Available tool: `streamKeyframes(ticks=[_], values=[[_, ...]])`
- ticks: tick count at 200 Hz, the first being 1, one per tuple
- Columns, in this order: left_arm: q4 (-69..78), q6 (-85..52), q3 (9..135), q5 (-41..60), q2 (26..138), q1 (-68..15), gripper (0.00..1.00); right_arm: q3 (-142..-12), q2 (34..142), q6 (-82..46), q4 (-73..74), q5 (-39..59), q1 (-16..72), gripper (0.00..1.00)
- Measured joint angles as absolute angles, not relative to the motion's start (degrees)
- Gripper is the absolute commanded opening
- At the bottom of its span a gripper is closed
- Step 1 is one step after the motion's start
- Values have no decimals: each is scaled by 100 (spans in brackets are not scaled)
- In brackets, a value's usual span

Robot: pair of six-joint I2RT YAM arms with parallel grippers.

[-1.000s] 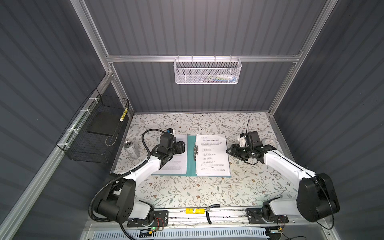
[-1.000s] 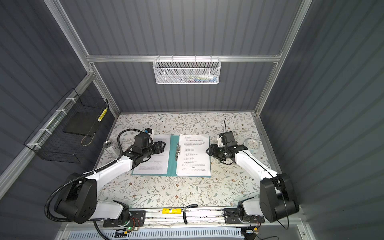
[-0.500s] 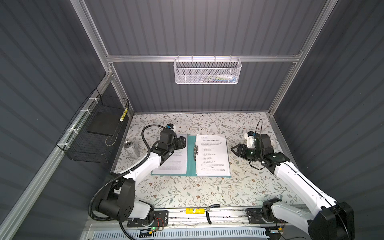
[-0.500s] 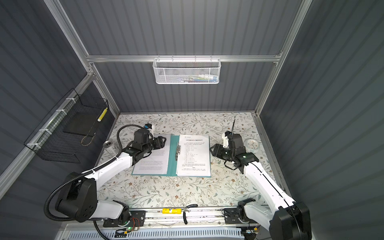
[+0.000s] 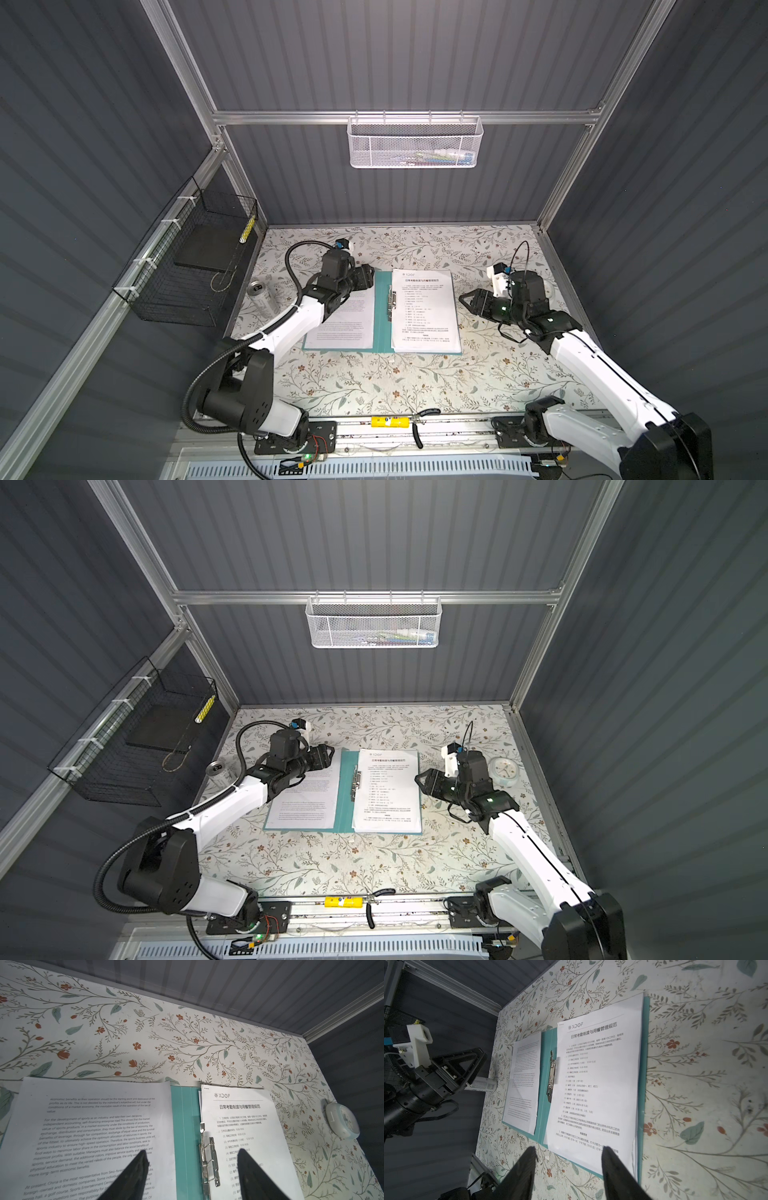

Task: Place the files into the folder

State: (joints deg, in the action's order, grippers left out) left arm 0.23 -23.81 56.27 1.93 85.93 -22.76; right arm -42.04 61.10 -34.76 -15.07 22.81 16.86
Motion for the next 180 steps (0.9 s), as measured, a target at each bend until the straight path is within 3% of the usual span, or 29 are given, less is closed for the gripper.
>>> streamKeyframes(ticks=[95, 180], values=[[113, -2045, 5470, 152, 9045, -2276, 68, -4910, 7942, -3227, -1313, 1984, 1815, 52], [746, -1865, 5933, 760, 9961, -2276, 65, -5144, 8709, -3173, -917, 2250, 1815, 50]])
